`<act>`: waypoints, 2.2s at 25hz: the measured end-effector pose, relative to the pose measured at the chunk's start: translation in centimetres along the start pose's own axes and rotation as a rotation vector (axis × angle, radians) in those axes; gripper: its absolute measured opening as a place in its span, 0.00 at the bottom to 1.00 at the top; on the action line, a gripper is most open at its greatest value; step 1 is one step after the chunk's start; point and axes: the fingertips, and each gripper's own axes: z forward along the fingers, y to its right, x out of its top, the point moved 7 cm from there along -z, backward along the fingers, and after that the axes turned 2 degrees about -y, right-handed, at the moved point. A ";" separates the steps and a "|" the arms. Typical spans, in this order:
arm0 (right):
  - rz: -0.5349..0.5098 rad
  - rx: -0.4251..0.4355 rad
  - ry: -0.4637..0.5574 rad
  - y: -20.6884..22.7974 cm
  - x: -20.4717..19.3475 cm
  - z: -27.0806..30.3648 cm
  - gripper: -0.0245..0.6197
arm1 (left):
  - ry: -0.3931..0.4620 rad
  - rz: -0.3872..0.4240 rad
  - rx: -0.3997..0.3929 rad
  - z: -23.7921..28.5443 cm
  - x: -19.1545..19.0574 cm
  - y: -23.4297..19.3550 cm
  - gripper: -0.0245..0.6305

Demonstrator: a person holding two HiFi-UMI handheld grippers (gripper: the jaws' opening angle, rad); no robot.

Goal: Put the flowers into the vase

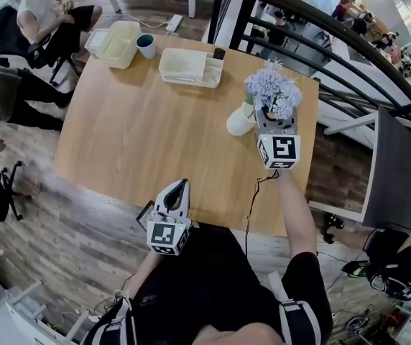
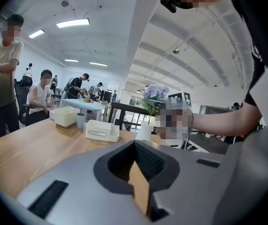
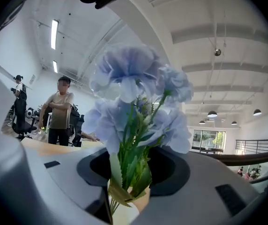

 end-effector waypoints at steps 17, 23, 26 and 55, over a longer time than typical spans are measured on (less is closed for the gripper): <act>-0.032 -0.045 -0.130 -1.9 -6.9 0.5 0.33 | -0.020 -0.010 -0.019 0.9 0.1 -1.2 0.08; -0.041 -0.059 -0.143 -2.0 -7.7 0.4 0.33 | -0.016 -0.012 -0.020 0.6 0.1 -1.2 0.08; -0.044 -0.063 -0.148 -2.2 -7.8 0.4 0.33 | -0.015 -0.010 -0.022 0.6 0.1 -1.2 0.08; 0.160 0.044 -0.245 -2.0 -8.4 -0.4 0.50 | 0.027 0.006 -0.057 -0.9 0.1 -1.2 0.08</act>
